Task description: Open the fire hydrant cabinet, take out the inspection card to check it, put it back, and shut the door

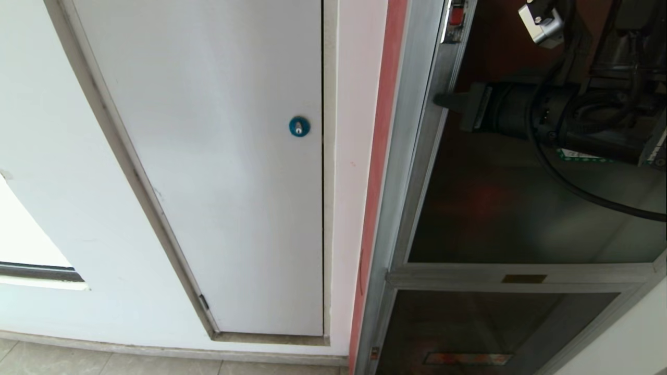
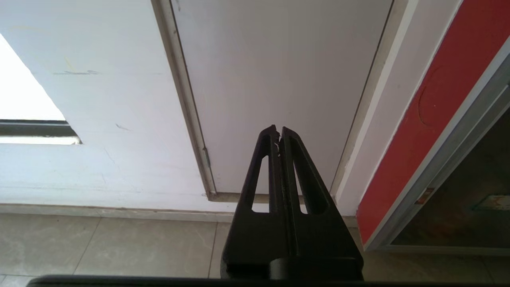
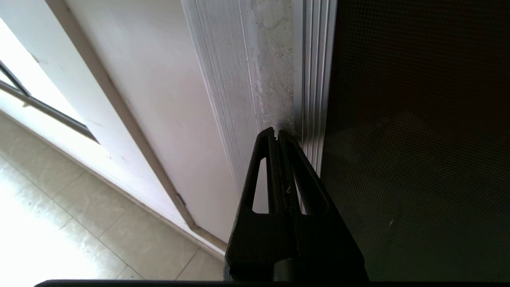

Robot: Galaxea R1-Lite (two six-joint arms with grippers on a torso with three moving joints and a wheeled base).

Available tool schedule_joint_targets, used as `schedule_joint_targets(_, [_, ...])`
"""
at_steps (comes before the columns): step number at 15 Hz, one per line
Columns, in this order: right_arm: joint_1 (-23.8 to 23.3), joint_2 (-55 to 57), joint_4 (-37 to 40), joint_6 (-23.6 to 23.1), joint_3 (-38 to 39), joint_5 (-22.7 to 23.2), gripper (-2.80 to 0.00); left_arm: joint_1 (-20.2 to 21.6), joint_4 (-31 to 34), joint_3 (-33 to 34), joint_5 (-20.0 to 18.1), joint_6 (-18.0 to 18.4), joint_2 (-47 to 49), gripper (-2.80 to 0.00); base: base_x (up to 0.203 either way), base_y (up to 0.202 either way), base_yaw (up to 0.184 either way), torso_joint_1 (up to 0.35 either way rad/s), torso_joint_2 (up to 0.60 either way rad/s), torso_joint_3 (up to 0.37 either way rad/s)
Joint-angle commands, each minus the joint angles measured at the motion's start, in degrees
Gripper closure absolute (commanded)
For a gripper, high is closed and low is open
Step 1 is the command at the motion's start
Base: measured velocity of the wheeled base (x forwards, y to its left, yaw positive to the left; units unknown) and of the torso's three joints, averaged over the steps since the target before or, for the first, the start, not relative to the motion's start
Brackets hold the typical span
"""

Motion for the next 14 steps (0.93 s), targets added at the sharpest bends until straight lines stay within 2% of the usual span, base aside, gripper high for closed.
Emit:
schedule_joint_targets(1, [0.1, 1.0, -0.2, 0.0, -0.6, -0.1, 0.00, 0.0, 0.0, 0.0, 0.0, 0.0, 0.0, 0.00, 0.000, 0.000, 0.000, 0.000, 0.00, 0.000])
schedule_joint_targets(6, [0.1, -0.8, -0.1, 0.1, 0.4, -0.1, 0.00, 0.0, 0.0, 0.0, 0.0, 0.0, 0.0, 0.00, 0.000, 0.000, 0.000, 0.000, 0.00, 0.000])
schedule_joint_targets(9, [1.0, -4.4, 0.0, 0.5, 3.6, 0.4, 0.00, 0.0, 0.0, 0.0, 0.0, 0.0, 0.0, 0.00, 0.000, 0.000, 0.000, 0.000, 0.00, 0.000])
schedule_joint_targets(14, [5.2, -12.6, 0.4, 3.1, 7.1, 2.4, 0.00, 0.0, 0.0, 0.0, 0.0, 0.0, 0.0, 0.00, 0.000, 0.000, 0.000, 0.000, 0.00, 0.000])
